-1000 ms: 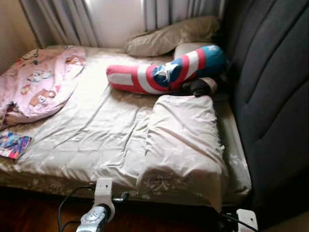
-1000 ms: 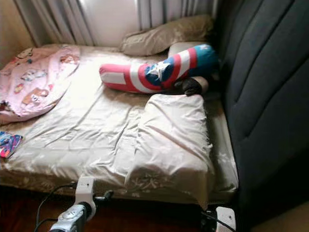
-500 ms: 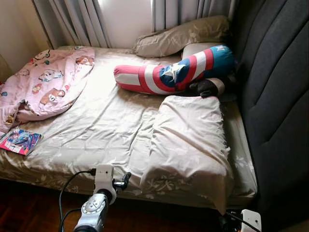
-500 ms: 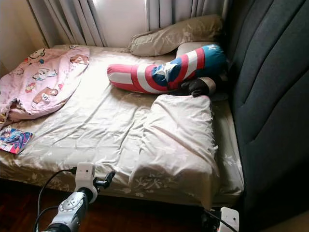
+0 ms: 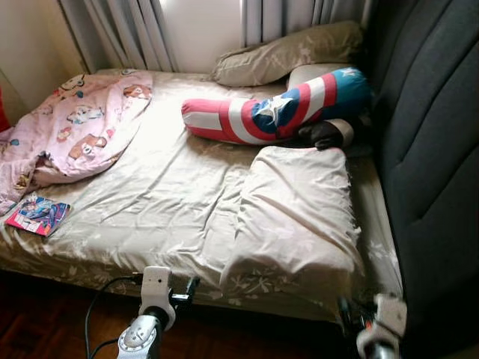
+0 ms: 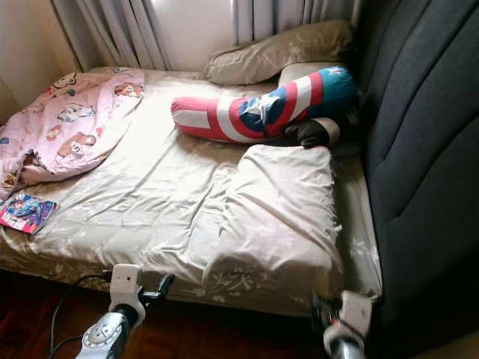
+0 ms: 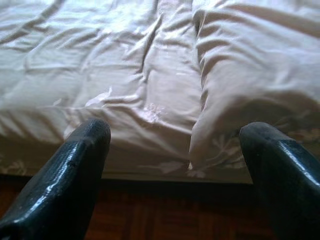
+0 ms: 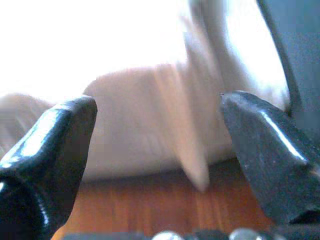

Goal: Clean up the room

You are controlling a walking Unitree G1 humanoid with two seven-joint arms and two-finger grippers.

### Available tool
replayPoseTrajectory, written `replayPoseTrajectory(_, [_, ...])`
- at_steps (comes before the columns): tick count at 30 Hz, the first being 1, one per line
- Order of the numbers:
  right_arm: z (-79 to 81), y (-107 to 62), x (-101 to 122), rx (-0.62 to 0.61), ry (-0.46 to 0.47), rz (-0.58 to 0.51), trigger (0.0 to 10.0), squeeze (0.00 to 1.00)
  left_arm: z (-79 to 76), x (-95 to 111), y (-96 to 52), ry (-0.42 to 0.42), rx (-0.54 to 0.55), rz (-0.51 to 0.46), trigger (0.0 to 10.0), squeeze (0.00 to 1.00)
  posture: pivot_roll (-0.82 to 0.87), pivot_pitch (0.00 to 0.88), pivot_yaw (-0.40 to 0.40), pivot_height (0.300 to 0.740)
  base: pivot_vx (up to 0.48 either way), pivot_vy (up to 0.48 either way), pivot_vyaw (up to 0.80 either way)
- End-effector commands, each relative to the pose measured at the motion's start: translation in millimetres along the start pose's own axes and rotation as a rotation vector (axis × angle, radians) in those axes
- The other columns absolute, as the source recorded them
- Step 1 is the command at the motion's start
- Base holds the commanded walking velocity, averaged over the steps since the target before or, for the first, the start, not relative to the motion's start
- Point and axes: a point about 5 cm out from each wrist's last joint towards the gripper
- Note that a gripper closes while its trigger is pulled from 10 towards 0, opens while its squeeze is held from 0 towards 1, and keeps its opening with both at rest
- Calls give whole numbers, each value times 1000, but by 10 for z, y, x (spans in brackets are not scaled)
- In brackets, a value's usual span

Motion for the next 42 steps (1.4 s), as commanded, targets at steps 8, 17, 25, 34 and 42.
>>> replayPoseTrajectory(8, [-170, -82, 11, -45, 1, -26, 10000, 0, 70, 54, -10, 0, 37, -45, 10000, 0, -51, 0, 34, 740, 0, 0, 0])
replayPoseTrajectory(17, [-279, -157, -3, -114, 57, -53, 10000, 0, 90, 124, 24, -5, 52, -70, 10000, 0, -48, 0, 19, 740, 0, 0, 0])
replayPoseTrajectory(25, [-334, -178, -6, -125, 32, -36, 10000, 0, 133, 191, 60, -32, 78, -88, 10000, 0, -33, 0, 4, 740, 60, 0, 0])
replayPoseTrajectory(34, [-285, -137, 13, -103, 38, -32, 10000, 0, 96, 251, 100, -47, 66, -105, 10000, 0, -33, 0, 0, 740, 290, 0, -347])
replayPoseTrajectory(42, [-260, -127, 11, -93, 37, -26, 10000, 0, 105, 277, 113, -53, 65, -111, 10000, 0, -32, 0, 3, 740, 295, 0, 0])
Point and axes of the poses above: a point about 5 cm out from each wrist's last joint towards the gripper, its own y axis pointing out of the wrist towards the gripper, its own x axis along the axis of the wrist's last joint, z = x × y, and after that the axes turned 9 degrees about y, right-handed
